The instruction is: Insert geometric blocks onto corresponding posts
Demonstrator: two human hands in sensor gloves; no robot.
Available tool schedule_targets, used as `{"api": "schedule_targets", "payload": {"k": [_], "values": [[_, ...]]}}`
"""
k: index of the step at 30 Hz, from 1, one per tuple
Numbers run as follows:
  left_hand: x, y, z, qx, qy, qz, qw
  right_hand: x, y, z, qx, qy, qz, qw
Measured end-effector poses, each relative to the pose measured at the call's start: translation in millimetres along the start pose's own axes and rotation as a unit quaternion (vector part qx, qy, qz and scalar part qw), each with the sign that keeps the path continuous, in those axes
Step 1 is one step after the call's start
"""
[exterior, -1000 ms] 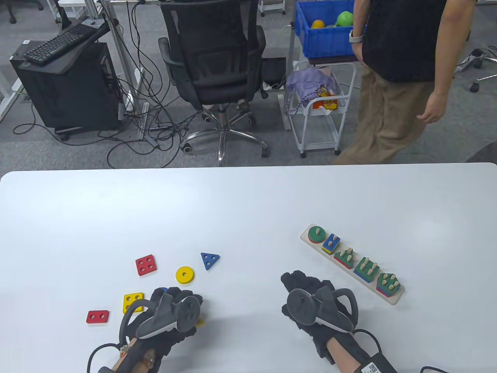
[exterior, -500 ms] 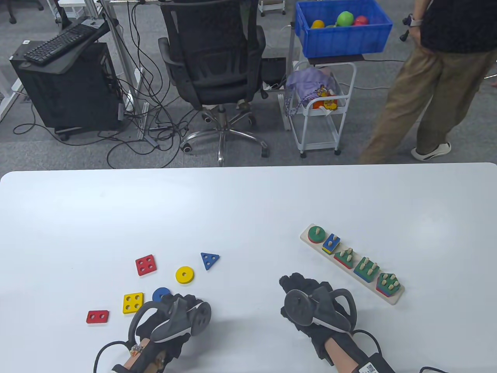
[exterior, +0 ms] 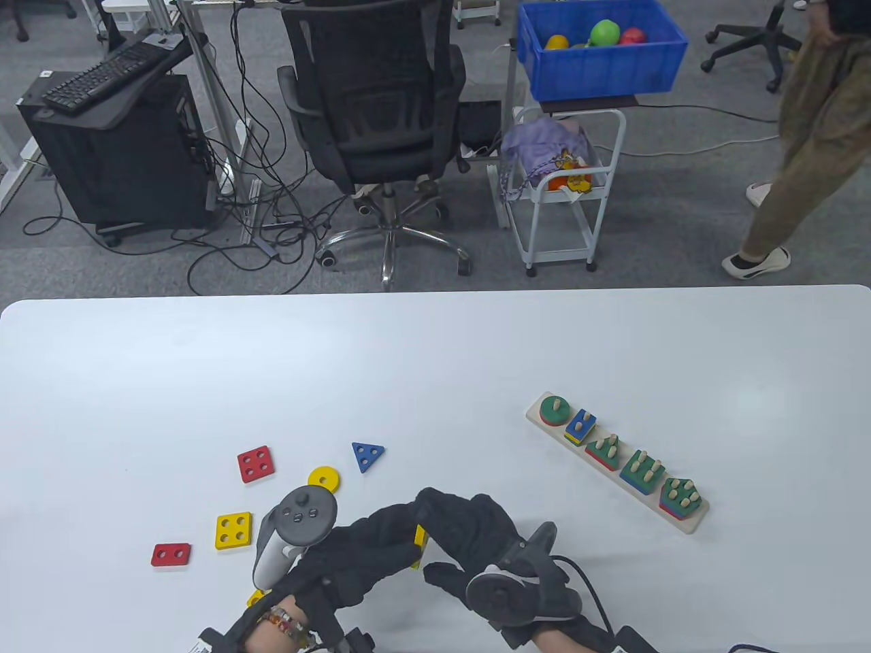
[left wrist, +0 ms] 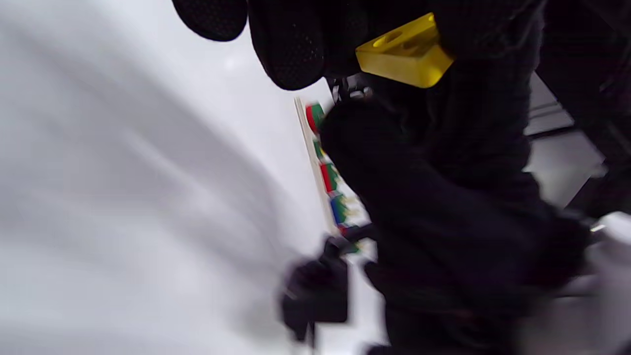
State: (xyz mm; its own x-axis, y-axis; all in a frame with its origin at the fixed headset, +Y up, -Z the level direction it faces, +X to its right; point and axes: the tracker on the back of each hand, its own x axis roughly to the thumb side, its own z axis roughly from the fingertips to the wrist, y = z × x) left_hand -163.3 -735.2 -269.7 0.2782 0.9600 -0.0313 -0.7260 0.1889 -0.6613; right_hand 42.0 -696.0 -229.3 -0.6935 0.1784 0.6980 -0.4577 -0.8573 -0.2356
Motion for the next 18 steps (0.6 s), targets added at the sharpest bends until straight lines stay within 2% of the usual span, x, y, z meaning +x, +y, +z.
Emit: {"api": "schedule_targets", "payload": {"k": [4, 12, 16, 18], "values": [[-4.2, -3.4, -2.4, -0.026, 0.001, 0.033, 0.999, 0.9, -2.7, 1.9, -0.034, 0.000, -0.010, 0.999], [-9.1, -3.7, -4.3, -0.057, 0.014, 0.036, 0.998, -2.0, -4.8, 2.1, -0.047, -0.006, 0.002, 0.999], [-7.5, -2.4, -3.7, -0.020, 0.018, -0.001, 1.000, -8.8, -8.6, -0.4, -0.051, 0.012, 0.027, 0.998], [-4.5, 4.2, 0.5, 0.023, 0.018, -0.047, 0.998, -17.8, -12.7, -0.7, -0.053, 0.034, 0.036, 0.997]]}}
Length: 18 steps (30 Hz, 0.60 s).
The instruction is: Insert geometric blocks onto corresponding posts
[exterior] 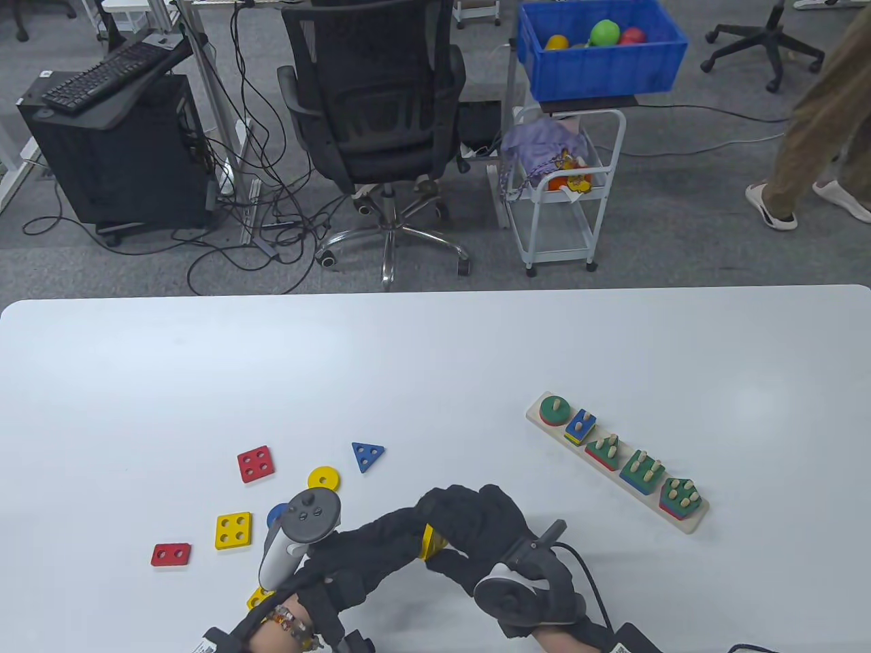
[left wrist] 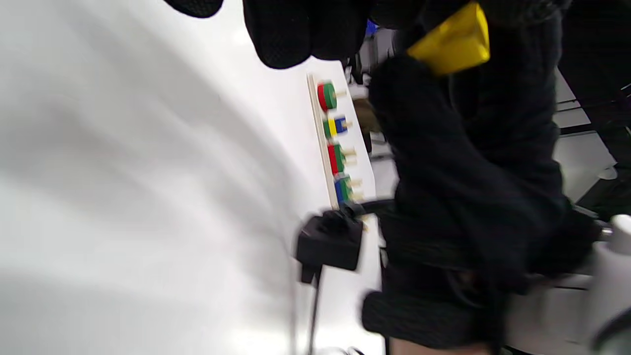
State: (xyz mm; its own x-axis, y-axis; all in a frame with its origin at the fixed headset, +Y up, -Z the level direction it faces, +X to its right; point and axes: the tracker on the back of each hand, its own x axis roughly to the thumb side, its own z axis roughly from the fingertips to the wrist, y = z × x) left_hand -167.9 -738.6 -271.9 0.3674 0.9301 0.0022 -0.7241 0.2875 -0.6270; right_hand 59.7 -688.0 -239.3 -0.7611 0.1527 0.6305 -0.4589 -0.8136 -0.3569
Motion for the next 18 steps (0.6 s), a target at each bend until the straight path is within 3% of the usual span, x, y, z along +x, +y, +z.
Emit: {"api": "schedule_targets", "payload": {"k": [3, 6, 9, 11, 13, 15, 18], "values": [[4.0, 17.4, 12.7, 0.074, -0.001, -0.092, 0.993, -28.9, -8.4, -1.9, 0.001, 0.051, 0.023, 0.998], [8.6, 37.5, 29.0, 0.142, 0.009, -0.215, 0.966, -62.8, -19.1, -5.3, 0.011, 0.106, 0.064, 0.992], [12.8, 54.7, 42.2, 0.195, 0.037, -0.339, 0.919, -98.0, -30.4, -9.8, 0.038, 0.170, 0.110, 0.978], [15.2, 66.9, 49.8, 0.237, 0.079, -0.441, 0.862, -128.8, -38.3, -15.5, 0.079, 0.230, 0.144, 0.959], [14.4, 74.7, 53.9, 0.260, 0.113, -0.493, 0.822, -147.9, -41.9, -18.3, 0.106, 0.271, 0.169, 0.942], [11.4, 81.2, 56.6, 0.270, 0.133, -0.511, 0.805, -165.1, -43.3, -21.4, 0.144, 0.303, 0.199, 0.921], [4.0, 91.2, 59.3, 0.273, 0.156, -0.506, 0.803, -187.6, -39.3, -23.4, 0.206, 0.344, 0.242, 0.884]]}}
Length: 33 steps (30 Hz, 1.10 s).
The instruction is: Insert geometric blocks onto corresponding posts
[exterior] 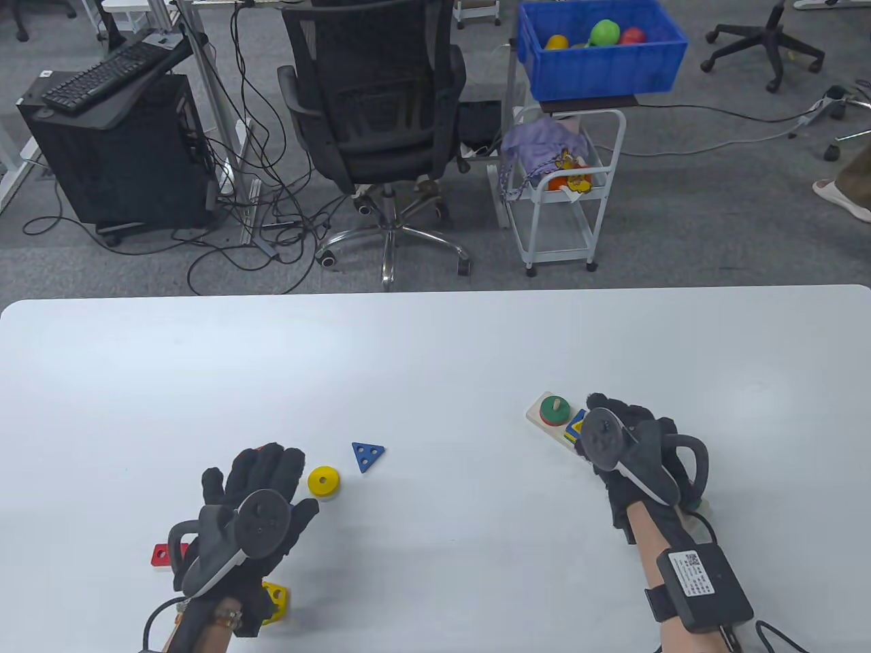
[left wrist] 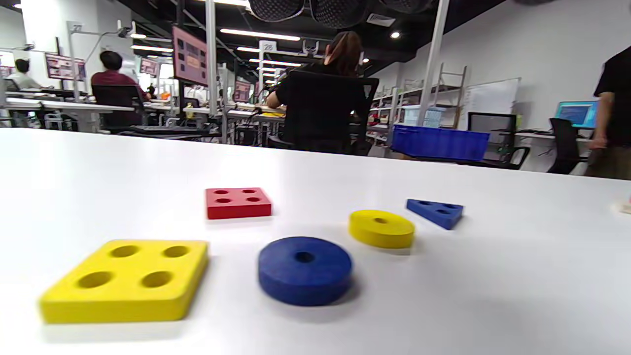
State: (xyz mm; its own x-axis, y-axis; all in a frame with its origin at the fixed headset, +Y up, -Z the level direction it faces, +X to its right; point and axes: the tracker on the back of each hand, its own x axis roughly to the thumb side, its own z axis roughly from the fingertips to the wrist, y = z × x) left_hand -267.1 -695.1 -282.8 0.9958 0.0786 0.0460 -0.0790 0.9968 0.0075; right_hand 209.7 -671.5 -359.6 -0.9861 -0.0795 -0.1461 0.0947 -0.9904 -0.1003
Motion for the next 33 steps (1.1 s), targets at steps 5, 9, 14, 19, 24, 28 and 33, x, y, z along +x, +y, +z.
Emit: {"api": "schedule_targets", "payload": {"k": [5, 9, 14, 19, 24, 28, 33], "values": [[-12.6, -4.5, -4.1, -0.014, 0.022, -0.003, 1.000, -4.0, 19.9, -14.4, 0.051, 0.037, 0.056, 0.996], [-16.7, -7.8, -6.5, -0.022, 0.029, -0.004, 0.999, -0.6, 32.7, -19.7, 0.066, 0.040, 0.080, 0.994], [-18.6, -10.3, -7.6, -0.028, 0.033, -0.007, 0.999, 4.6, 42.2, -24.1, 0.074, 0.040, 0.101, 0.991], [-17.0, -12.3, -7.9, -0.035, 0.030, -0.012, 0.999, 8.5, 51.8, -23.7, 0.078, 0.032, 0.095, 0.992], [-16.2, -12.3, -7.6, -0.037, 0.028, -0.010, 0.999, 4.8, 47.7, -15.1, 0.057, 0.026, 0.089, 0.994], [-14.7, -12.7, -7.5, -0.041, 0.025, -0.011, 0.999, 4.1, 32.5, 6.9, 0.011, -0.001, 0.028, 1.000], [-10.7, -13.9, -7.1, -0.044, 0.014, -0.001, 0.999, 16.3, 20.2, 49.7, -0.051, -0.061, -0.064, 0.995]]}}
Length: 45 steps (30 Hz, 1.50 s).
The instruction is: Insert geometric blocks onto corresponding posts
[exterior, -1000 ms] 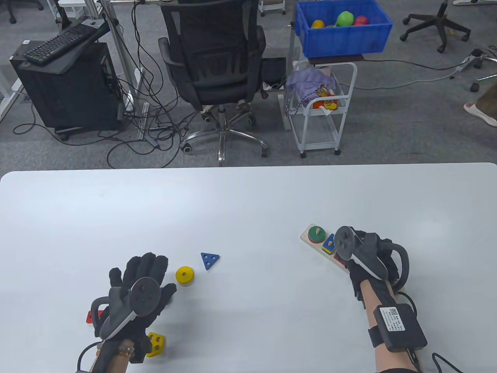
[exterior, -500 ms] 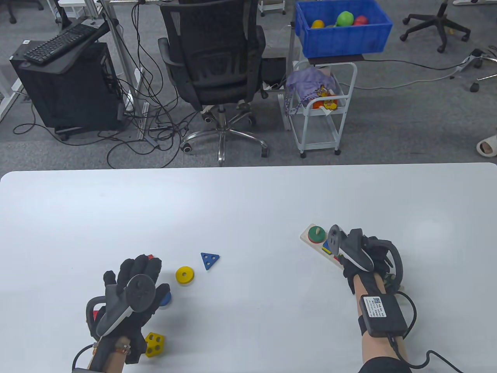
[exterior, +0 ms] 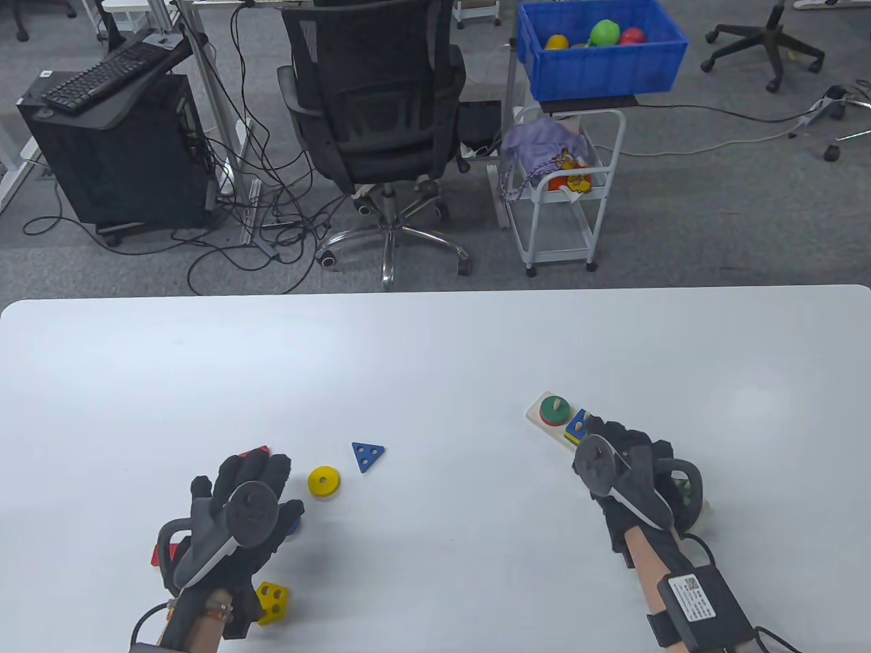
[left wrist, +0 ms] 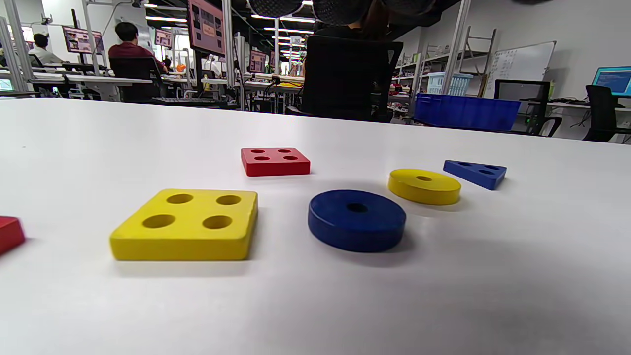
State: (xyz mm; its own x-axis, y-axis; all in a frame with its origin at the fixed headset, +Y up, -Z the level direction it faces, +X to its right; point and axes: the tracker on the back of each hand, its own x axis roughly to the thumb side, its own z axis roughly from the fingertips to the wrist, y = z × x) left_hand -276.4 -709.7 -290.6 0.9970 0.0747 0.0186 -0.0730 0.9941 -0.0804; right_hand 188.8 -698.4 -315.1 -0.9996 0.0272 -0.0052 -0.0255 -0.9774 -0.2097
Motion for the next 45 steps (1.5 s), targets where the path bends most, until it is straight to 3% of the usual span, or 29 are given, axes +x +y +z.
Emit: {"api": "schedule_targets", "payload": {"k": [4, 9, 14, 22, 26, 31, 33, 35, 41, 45], "values": [[7.2, -2.1, 0.4, -0.008, -0.015, 0.005, 1.000, 18.2, 9.1, 27.3, 0.011, -0.056, -0.034, 0.998], [23.6, -6.3, -5.3, -0.031, -0.028, 0.019, 0.999, 36.3, 20.7, 28.6, 0.049, -0.092, -0.010, 0.994], [55.5, -8.2, -35.8, -0.093, -0.002, 0.033, 0.995, 47.0, 20.8, 28.4, 0.063, -0.114, -0.006, 0.991], [100.3, -23.0, -99.8, -0.153, 0.073, -0.067, 0.983, 44.8, 20.8, 32.6, 0.075, -0.125, 0.002, 0.989], [116.4, -34.3, -116.3, -0.147, 0.082, -0.131, 0.977, 44.6, 21.1, 32.3, 0.082, -0.128, 0.000, 0.988], [128.5, -49.0, -127.7, -0.161, 0.099, -0.132, 0.973, 47.1, 21.5, 31.9, 0.089, -0.136, -0.001, 0.987], [133.1, -49.5, -128.9, -0.100, 0.101, -0.157, 0.977, 47.7, 21.4, 32.2, 0.087, -0.139, 0.001, 0.986], [134.8, -49.4, -130.0, -0.094, 0.090, -0.168, 0.977, 48.1, 22.1, 32.0, 0.089, -0.141, 0.002, 0.986], [135.1, -50.5, -129.2, -0.085, 0.073, -0.164, 0.980, 49.1, 21.7, 32.6, 0.093, -0.143, 0.007, 0.985], [142.2, -37.2, -119.7, -0.091, 0.031, -0.105, 0.990, 48.6, 20.9, 32.6, 0.086, -0.142, -0.003, 0.986]]}}
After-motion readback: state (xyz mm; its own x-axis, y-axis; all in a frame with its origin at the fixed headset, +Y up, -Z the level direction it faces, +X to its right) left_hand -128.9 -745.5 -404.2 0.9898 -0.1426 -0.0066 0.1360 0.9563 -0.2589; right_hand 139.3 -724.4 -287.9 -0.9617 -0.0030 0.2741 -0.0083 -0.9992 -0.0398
